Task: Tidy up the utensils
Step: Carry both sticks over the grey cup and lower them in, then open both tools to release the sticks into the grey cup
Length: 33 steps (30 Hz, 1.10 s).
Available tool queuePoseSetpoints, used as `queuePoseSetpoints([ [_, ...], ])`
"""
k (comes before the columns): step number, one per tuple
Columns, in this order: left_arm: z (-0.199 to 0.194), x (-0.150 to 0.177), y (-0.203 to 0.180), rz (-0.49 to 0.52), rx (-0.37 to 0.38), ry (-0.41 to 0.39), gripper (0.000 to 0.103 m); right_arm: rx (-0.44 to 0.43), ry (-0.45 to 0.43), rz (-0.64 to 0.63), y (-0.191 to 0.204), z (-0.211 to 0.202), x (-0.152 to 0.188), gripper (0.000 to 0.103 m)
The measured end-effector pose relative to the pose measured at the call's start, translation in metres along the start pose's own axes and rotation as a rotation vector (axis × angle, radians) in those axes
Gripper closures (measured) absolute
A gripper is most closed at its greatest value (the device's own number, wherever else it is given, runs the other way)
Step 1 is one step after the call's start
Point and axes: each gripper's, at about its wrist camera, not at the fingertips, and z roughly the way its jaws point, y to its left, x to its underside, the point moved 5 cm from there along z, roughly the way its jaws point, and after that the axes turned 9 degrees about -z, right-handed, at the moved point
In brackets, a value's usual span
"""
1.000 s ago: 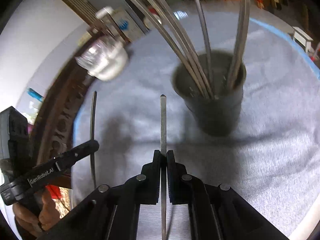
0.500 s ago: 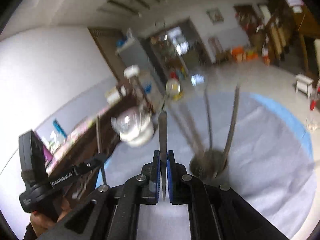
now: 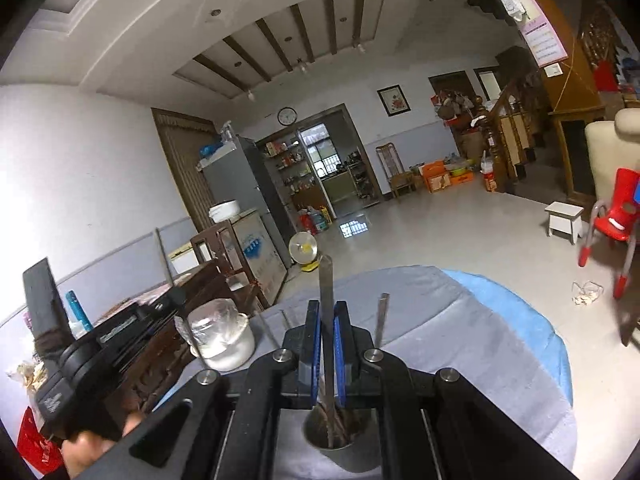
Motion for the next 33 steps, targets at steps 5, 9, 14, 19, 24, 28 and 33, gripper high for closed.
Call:
queuePoseSetpoints([
  [5,0.035,0.015,0.002,-0.008,-0.033,0.006,0.097,0.012,0.040,0.033,-0.013,0.015,0.007,0.096],
  [9,0.047,0.029,0.006,0.011,-0.069,-0.024,0.097,0.003,0.096,0.066,-0.026,0.025,0.018,0.096],
  [14,0.046,0.051,-0.003,0.098,-0.088,-0.050,0.097,-0.013,0.153,0.087,-0.032,0.033,0.035,0.096],
  [19,0.048,0.075,-0.003,0.131,-0.088,0.008,0.097,-0.033,0.210,0.171,-0.043,0.032,0.045,0.095],
  [24,0.028,0.081,0.005,0.174,-0.112,0.060,0.064,-0.048,0.255,0.250,-0.055,0.027,0.054,0.073],
  [28,0.000,0.081,0.015,0.206,-0.136,0.085,0.047,-0.061,0.191,0.310,-0.062,0.005,0.059,0.025],
  [33,-0.036,0.089,0.042,0.253,-0.224,0.296,0.030,-0.046,0.233,0.260,-0.051,-0.009,0.073,0.025],
])
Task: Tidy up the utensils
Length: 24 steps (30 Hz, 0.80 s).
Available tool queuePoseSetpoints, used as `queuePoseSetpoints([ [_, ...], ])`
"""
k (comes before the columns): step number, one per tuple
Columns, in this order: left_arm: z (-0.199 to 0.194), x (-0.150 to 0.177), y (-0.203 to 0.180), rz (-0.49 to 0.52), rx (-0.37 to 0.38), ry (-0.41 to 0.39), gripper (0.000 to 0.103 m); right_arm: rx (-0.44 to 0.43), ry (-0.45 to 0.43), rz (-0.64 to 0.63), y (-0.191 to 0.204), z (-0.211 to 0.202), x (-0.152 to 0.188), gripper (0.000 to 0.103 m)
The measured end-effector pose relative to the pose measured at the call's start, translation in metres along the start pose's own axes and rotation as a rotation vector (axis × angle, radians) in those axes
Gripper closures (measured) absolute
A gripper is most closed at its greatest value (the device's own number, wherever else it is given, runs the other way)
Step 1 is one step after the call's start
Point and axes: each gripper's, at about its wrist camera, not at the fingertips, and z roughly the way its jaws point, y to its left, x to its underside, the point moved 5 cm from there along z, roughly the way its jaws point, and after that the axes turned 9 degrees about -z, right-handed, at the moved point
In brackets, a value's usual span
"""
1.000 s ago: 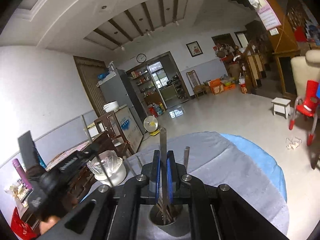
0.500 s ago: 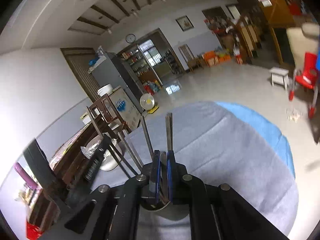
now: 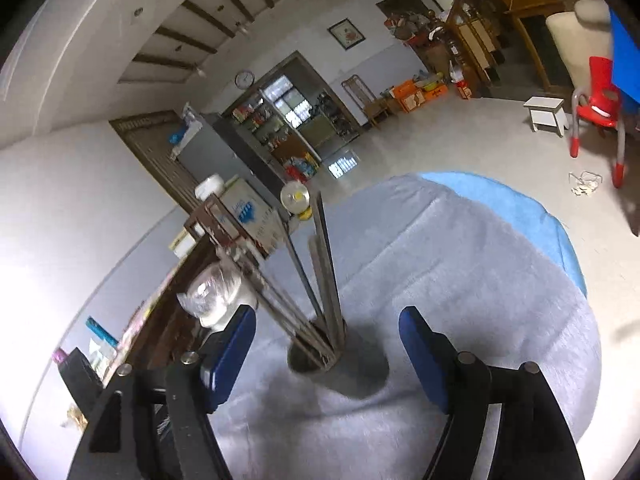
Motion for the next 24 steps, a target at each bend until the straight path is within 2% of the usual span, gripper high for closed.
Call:
queuePoseSetpoints([
  [4,-0.021,0.021,0.034,0.013,-0.141,0.155,0.030,0.018,0.076,-0.039,0.013,0.005,0.027,0.025],
  [8,-0.050,0.037,0.070,-0.037,-0.266,0.218,0.029,0.055,0.129,-0.129,0.035,0.007,0.055,0.025],
  [11,-0.074,0.043,0.091,-0.036,-0.375,0.218,0.029,0.067,0.149,-0.181,0.055,0.003,0.068,0.025],
  [13,-0.087,0.045,0.097,-0.021,-0.408,0.198,0.029,0.070,0.144,-0.216,0.068,-0.003,0.072,0.025],
  [17,-0.107,0.043,0.100,0.021,-0.459,0.158,0.021,0.088,0.118,-0.301,0.093,-0.018,0.075,0.025],
  [24,-0.115,0.036,0.102,-0.001,-0.437,0.140,0.021,0.120,0.082,-0.390,0.121,-0.034,0.078,0.025],
])
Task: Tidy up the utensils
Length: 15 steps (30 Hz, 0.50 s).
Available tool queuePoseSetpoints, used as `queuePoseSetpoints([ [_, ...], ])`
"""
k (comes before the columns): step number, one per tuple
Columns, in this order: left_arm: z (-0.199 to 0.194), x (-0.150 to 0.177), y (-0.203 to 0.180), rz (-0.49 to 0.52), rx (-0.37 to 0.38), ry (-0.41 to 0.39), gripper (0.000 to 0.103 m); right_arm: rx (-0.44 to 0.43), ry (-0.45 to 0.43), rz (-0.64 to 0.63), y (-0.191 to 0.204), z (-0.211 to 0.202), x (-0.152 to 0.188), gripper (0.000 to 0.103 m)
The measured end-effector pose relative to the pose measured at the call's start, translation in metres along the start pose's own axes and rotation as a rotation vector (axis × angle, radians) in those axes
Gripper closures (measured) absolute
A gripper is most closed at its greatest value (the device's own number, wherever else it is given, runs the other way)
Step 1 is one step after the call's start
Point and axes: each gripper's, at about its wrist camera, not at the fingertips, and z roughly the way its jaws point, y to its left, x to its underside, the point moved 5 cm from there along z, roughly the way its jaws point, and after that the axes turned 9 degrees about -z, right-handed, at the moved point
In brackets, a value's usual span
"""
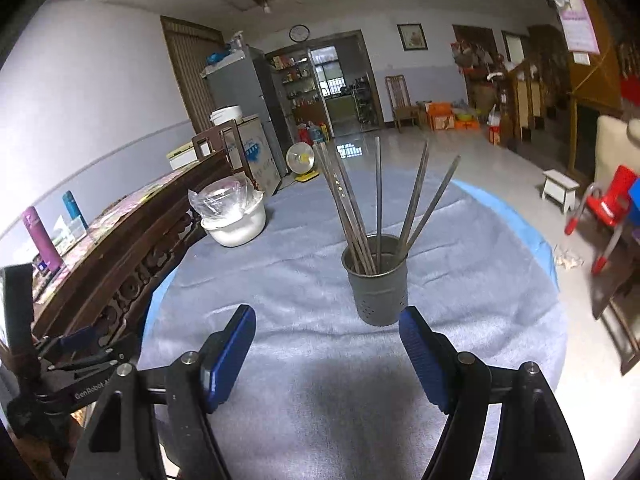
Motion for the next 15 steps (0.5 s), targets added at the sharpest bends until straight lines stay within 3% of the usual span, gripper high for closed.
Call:
queuePoseSetpoints([
  [15,-0.013,-0.009,-0.017,0.031,-0.005,0.000,0.021,0.030,0.007,-0.020,-0.010,-0.003,0.003,0.025],
])
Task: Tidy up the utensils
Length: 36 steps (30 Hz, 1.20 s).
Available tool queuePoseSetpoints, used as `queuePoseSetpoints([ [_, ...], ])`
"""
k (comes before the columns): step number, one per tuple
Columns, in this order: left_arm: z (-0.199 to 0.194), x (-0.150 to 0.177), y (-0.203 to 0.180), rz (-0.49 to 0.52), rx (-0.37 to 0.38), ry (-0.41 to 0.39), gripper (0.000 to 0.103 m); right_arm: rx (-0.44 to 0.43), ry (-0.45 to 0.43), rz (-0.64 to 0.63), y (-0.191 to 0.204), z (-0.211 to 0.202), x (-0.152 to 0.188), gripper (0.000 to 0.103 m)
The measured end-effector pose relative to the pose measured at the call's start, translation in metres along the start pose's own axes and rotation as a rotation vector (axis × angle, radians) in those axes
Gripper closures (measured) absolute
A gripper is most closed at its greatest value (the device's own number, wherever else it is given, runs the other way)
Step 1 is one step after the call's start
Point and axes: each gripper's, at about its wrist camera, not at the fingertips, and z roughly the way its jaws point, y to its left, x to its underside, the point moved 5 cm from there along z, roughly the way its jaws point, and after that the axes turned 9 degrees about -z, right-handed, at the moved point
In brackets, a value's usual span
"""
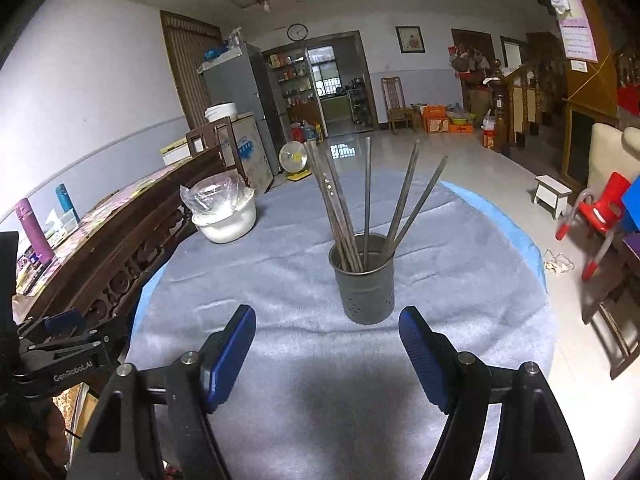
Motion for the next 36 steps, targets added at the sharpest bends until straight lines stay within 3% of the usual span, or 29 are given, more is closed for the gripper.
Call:
queuePoseSetpoints([
  [22,-0.006,-0.001,-0.016,0.034,-0.004,-0.004,0.021,0.024,-0.044,-0.001,-0.009,-0.003,0.000,0.025],
  [36,-0.007,-0.005,-0.008,-0.005,0.036,-0.002,0.021,0.039,-0.073,-0.041,0.004,-0.003,-0.016,0.025],
])
